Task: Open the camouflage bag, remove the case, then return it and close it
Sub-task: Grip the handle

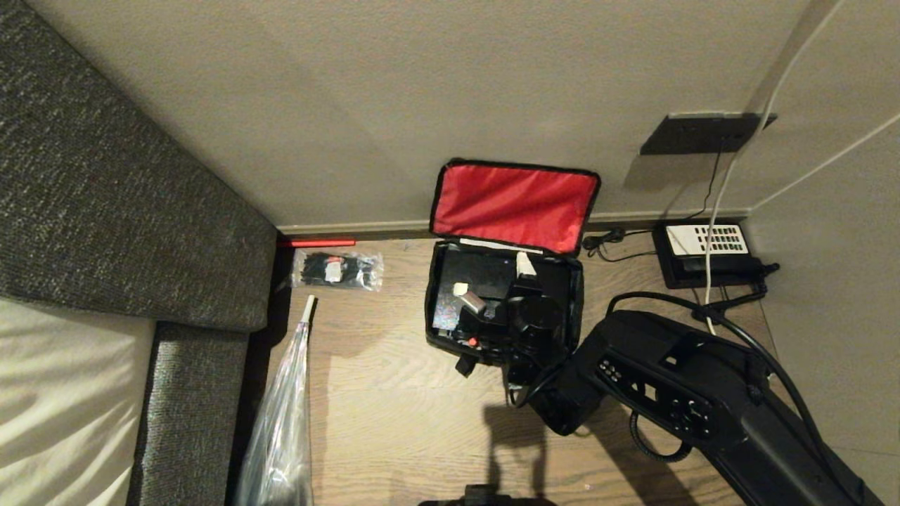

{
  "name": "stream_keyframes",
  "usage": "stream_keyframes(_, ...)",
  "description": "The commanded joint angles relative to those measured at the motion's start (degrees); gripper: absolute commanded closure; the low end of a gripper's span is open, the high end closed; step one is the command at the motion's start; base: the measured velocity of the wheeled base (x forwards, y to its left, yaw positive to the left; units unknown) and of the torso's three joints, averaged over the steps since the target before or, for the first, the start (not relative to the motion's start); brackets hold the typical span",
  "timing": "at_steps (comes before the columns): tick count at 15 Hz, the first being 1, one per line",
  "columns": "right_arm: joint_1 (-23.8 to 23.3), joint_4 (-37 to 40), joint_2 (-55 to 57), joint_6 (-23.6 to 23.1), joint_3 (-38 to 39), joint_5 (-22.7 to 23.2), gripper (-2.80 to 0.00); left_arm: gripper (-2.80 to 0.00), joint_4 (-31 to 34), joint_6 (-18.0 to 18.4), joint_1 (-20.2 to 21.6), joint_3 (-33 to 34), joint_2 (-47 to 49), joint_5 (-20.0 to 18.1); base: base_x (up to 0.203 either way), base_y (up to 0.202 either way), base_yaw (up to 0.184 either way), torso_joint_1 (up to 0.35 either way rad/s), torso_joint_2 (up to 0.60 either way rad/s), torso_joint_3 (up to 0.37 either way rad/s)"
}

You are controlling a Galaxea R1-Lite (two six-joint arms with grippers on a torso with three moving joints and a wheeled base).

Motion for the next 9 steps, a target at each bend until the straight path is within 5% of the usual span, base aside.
stream_keyframes(1, -0.96, -0.04, -0.03, -0.79, -1.3, 1.46, -2.8, 0.0, 0.0, -0.02, 0.02, 0.18, -0.11, 0.02, 0.0, 0.0, 0.0, 0.0, 0.0, 0.0)
stream_keyframes(9, -0.98, 1.06, 1.8, -0.08, -7.92, 0.98, -2.8, 0.0, 0.0, -0.02, 0.02, 0.18, -0.11, 0.02, 0.0, 0.0, 0.0, 0.0, 0.0, 0.0)
